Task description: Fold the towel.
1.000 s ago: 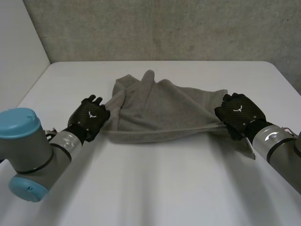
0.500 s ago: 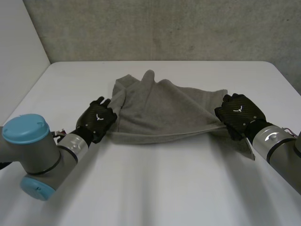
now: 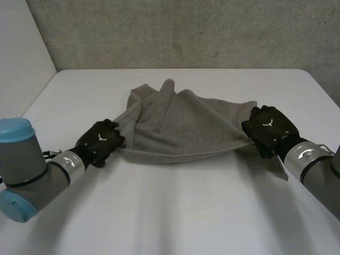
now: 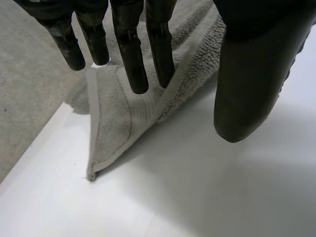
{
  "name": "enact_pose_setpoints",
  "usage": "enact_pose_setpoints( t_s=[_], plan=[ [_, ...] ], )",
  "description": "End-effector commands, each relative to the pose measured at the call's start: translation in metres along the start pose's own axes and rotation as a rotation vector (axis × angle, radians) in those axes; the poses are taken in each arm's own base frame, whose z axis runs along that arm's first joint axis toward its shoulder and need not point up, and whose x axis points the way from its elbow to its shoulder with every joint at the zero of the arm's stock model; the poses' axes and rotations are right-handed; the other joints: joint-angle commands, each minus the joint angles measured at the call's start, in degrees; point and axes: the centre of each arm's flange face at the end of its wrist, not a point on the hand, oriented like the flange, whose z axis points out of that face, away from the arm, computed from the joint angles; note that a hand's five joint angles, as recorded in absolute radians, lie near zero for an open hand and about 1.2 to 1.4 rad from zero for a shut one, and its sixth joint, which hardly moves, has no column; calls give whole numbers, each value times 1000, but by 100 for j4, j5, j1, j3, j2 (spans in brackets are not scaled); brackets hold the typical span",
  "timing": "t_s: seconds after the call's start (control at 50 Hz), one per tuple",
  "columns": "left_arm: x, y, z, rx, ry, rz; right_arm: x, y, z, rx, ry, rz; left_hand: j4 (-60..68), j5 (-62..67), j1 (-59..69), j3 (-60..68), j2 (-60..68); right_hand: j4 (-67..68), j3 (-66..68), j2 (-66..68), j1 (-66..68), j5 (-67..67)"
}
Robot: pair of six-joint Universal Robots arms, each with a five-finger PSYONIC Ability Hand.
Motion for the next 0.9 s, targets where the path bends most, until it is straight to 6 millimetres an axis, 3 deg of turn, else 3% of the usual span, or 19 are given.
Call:
enact_pose_setpoints(
  t_s=[0.02,0.26,0.34,0.44,0.9],
  plan=[
    [6,-2,12,18,12,6,8,-4,3,9,21,83,-322,3,-132,-239,-110,-445,-286,597,558,417],
    [-6,-6,33,68,-27,-16,26,-2,10,-8,44,174,-322,171,35,-239,58,-445,-286,597,558,417],
    [-8,-3,38,73,-31,-39,28,0,11,-11,49,174,-322,1109,973,-239,996,-445,-286,597,558,417],
    [-4,3,42,59,-20,-53,39,6,12,-27,80,184,-322,1181,1045,-239,1068,-445,-286,597,558,417],
    [5,6,44,51,6,-63,39,5,12,-24,81,183,-322,1063,927,-239,950,-445,-286,597,558,417]
  ],
)
